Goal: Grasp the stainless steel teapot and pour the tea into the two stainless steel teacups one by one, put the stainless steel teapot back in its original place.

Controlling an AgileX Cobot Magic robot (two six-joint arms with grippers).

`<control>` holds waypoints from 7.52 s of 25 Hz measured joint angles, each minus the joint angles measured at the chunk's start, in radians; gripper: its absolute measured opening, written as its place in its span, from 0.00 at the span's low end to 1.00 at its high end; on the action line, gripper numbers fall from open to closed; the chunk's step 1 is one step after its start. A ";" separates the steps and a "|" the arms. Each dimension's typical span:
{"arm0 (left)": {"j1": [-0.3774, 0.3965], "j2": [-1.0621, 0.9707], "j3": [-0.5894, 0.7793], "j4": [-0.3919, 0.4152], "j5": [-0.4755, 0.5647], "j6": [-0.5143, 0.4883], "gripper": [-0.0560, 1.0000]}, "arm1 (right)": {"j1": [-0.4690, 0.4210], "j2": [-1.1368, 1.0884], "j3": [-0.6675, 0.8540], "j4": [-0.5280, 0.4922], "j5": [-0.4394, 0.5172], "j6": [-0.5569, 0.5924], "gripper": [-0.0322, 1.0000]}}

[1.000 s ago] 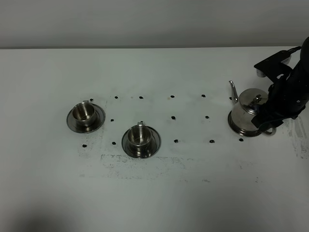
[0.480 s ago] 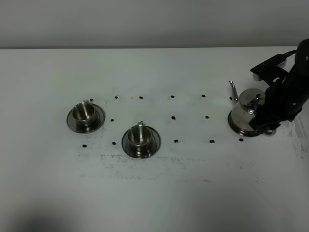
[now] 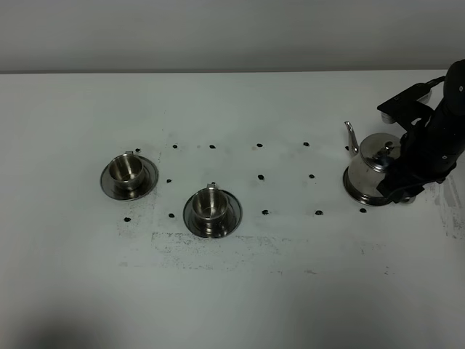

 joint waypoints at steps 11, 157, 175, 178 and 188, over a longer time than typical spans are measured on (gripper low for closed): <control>0.000 0.000 0.000 0.000 0.000 0.000 0.55 | 0.000 0.000 -0.048 -0.015 0.049 0.027 0.47; 0.000 0.000 0.000 0.000 0.002 0.000 0.55 | 0.477 0.506 -1.029 -0.177 0.155 -0.750 0.20; 0.000 0.000 0.000 0.000 0.003 0.000 0.55 | 0.555 0.507 -1.040 -0.305 0.165 -0.729 0.20; 0.000 0.000 0.000 0.000 0.003 0.000 0.55 | 0.564 0.507 -1.040 -0.314 0.166 -0.712 0.20; 0.000 0.000 0.000 0.000 0.003 0.000 0.55 | 0.599 0.507 -1.040 -0.389 0.200 -0.652 0.20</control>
